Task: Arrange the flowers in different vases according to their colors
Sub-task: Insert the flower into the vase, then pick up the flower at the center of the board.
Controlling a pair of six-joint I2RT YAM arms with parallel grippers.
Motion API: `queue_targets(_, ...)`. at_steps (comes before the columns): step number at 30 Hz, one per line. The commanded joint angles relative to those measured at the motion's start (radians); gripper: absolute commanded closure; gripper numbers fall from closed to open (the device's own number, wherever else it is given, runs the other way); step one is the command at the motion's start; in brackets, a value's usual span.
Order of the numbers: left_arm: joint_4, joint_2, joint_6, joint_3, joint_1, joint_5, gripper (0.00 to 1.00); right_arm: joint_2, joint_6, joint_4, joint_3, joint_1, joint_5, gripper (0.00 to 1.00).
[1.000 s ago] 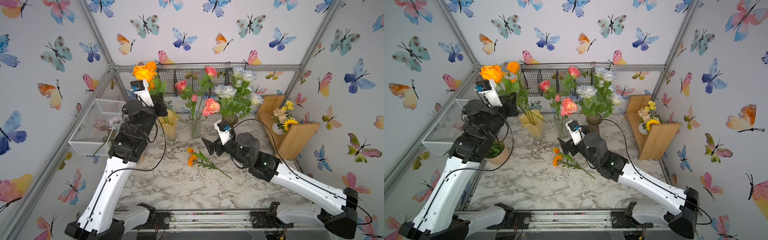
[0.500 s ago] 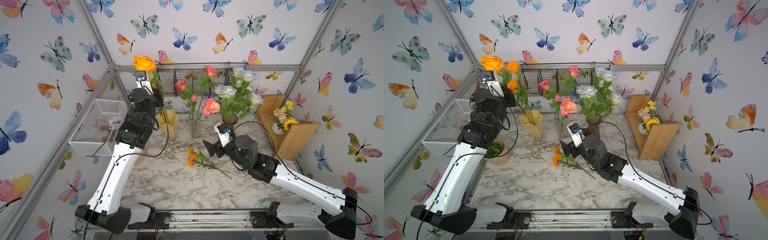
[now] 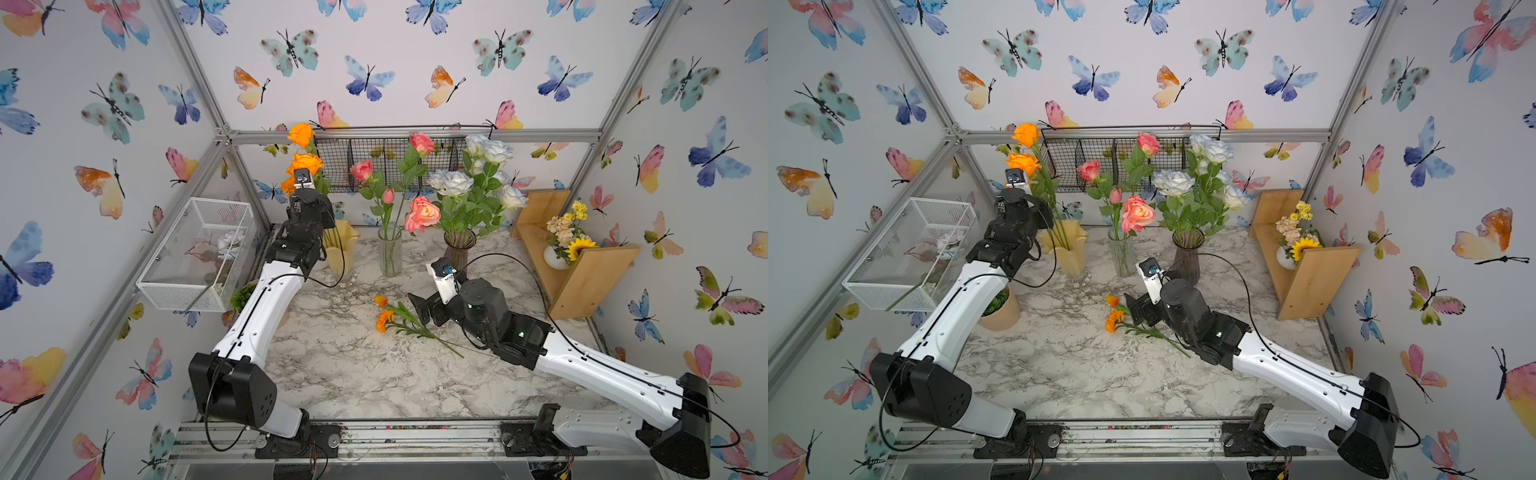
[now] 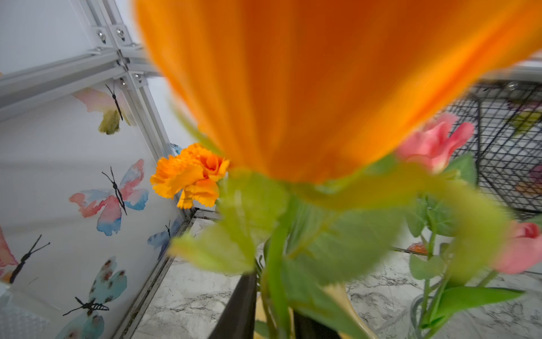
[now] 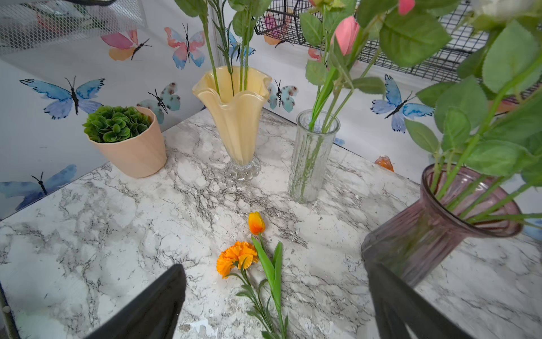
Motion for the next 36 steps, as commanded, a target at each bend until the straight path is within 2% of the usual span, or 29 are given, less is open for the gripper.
queue_targets(1,-0.009,0.013,-0.052,0.035,0.037,0.056,0.40,-0.065,0.032,-0.059,-0.002,0.003,0.068,0.01)
queue_targets(2,-0.014,0.012,-0.057,0.041,0.039,0.066,0.31,-0.076,0.034,-0.070,-0.001,0.003,0.076,0.01)
queue_targets(4,-0.021,-0.001,-0.068,0.046,0.041,0.091,0.06,-0.099,0.041,-0.097,-0.003,0.003,0.092,0.00)
queue_targets(5,-0.023,-0.007,-0.075,0.047,0.041,0.100,0.01,-0.108,0.046,-0.107,-0.004,0.003,0.097,0.00)
queue_targets(15,-0.126,-0.065,-0.180,0.080,0.092,0.210,0.01,-0.103,0.117,-0.191,0.002,-0.012,0.087,0.00)
queue_targets(25,-0.130,-0.314,-0.240,-0.104,0.123,0.245,0.01,0.024,0.174,-0.280,0.011,-0.033,-0.031,0.00)
queue_targets(28,-0.131,-0.395,-0.250,-0.171,0.125,0.285,0.01,0.078,0.186,-0.306,0.010,-0.044,-0.071,0.00)
queue_targets(31,-0.147,-0.458,-0.259,-0.227,0.123,0.307,0.01,0.148,0.191,-0.349,0.025,-0.046,-0.116,0.06)
queue_targets(36,-0.162,-0.582,-0.270,-0.356,0.123,0.339,0.01,0.259,0.184,-0.387,0.030,-0.047,-0.159,0.30)
